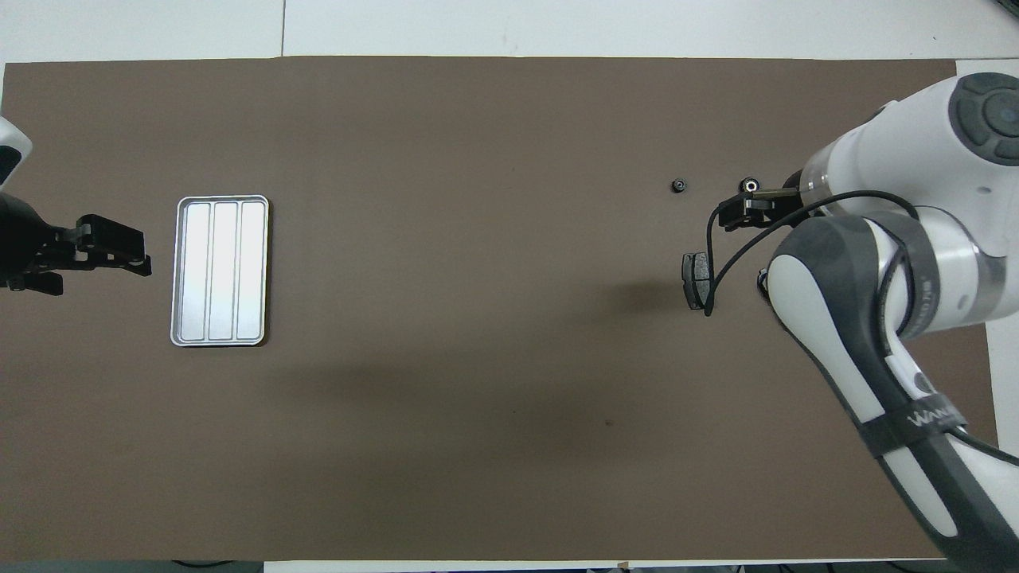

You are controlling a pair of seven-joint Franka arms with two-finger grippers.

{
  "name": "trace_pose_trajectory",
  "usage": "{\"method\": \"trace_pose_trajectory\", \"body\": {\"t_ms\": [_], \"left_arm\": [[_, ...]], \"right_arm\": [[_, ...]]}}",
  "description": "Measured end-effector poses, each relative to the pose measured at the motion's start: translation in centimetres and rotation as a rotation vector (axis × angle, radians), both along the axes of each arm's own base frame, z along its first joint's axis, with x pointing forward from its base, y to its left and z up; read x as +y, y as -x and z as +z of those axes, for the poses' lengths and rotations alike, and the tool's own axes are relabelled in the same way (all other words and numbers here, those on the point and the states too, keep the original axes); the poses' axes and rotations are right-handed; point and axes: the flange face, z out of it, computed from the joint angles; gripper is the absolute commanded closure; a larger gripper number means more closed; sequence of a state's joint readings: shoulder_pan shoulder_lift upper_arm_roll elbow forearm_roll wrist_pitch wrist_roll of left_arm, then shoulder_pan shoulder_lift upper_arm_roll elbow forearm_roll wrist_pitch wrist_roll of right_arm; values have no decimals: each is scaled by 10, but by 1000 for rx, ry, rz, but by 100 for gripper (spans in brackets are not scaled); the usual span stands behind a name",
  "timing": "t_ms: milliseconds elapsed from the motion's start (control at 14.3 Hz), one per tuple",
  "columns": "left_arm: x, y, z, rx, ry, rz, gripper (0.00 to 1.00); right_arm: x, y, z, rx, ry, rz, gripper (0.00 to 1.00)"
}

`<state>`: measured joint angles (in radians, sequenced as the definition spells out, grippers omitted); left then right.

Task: Pick bearing gear from pile to tray
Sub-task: 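Reach the right gripper to the nearer small dark bearing gear and grasp it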

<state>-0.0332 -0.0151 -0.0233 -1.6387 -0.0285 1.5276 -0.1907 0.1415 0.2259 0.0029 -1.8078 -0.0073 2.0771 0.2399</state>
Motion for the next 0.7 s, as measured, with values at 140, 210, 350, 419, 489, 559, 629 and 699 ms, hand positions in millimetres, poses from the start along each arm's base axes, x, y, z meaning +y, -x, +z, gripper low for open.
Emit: {"method": "trace_pose_trajectory", "body": {"t_ms": [140,210,350,419,489,559,629,699], "left_arm": [[-1,0,0,0,0,-2,0],[-2,0,0,0,0,-4,0],[-4,0,0,1,0,-7,0],[-4,0,0,0,0,-8,0],[-5,0,0,0,0,-8,0],[-4,0,0,0,0,-8,0],[-4,1,0,0,0,-7,0],[-4,1,0,0,0,-6,0]], "right_arm": [[2,-12,-32,-12,-3,-13,3],[2,-17,-47,-21,-4,-15,3],[2,-25,-74,-32,-6,-18,4],[3,-28,-85,-40,-7,-24,5],[3,-31,-95,-49,-9,-32,5],[4,-33,-105,-56,-11,-43,6],[4,-35,-113,-55,-12,-55,9],[4,-37,-119,-55,-12,-68,9]]}}
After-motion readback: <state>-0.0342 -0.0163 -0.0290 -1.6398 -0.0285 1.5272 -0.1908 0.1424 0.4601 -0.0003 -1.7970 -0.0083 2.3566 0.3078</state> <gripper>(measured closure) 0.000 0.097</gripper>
